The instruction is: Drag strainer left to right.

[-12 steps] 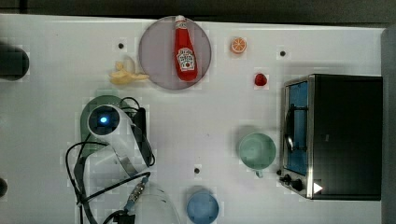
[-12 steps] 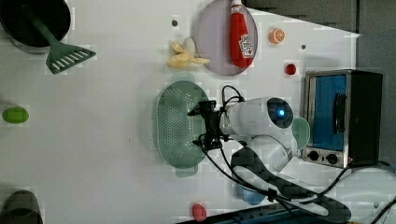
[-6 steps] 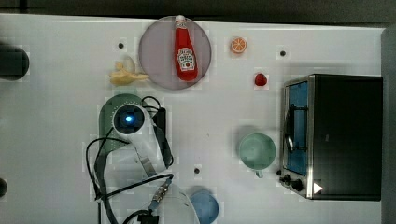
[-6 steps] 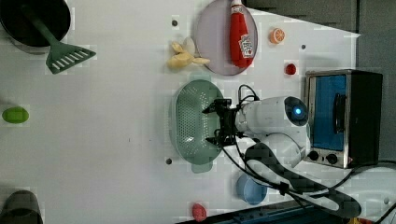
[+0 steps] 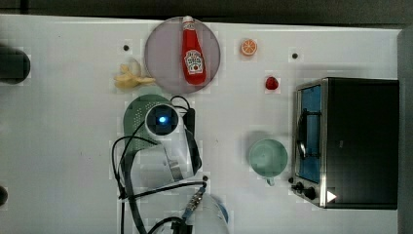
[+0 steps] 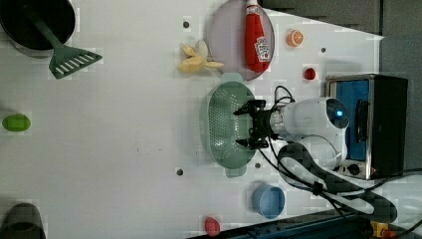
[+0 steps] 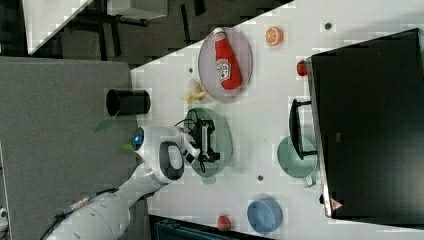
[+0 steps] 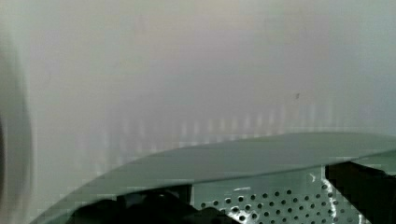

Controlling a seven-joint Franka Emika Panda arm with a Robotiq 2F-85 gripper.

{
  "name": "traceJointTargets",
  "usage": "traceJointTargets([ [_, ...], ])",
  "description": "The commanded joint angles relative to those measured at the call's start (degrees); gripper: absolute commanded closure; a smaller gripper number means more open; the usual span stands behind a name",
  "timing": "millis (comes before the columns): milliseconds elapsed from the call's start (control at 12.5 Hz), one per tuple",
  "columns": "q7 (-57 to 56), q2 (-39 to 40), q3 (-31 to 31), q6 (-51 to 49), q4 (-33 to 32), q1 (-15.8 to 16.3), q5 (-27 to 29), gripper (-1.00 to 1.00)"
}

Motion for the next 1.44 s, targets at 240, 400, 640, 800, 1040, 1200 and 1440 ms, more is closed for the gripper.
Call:
traceJointTargets([
  [240,-4.71,-1.76,-3.38,-0.83,-1.28,-1.63,-0.62,-1.00],
  [400,-8.38,-1.80,-5.14,-0.80,-1.28,-1.79,-0.62,-1.00],
  [640,-12.51,-2.24,-8.61,-0.64,-1.28,-1.99,-0.62,-1.00],
  [800,-14.61,-2.35,-10.73,-0.66,-1.30,-2.09,-0.62,-1.00],
  [1040,-16.24,-2.35,-13.90,-0.52,-1.30,-2.18,-0.62,-1.00],
  [1200,-18.40,-2.35,-15.83,-0.42,-1.30,-2.21,-0.62,-1.00],
  [1440,-20.33,-2.35,-18.36,0.54,-1.28,-2.24,-0.62,-1.00],
])
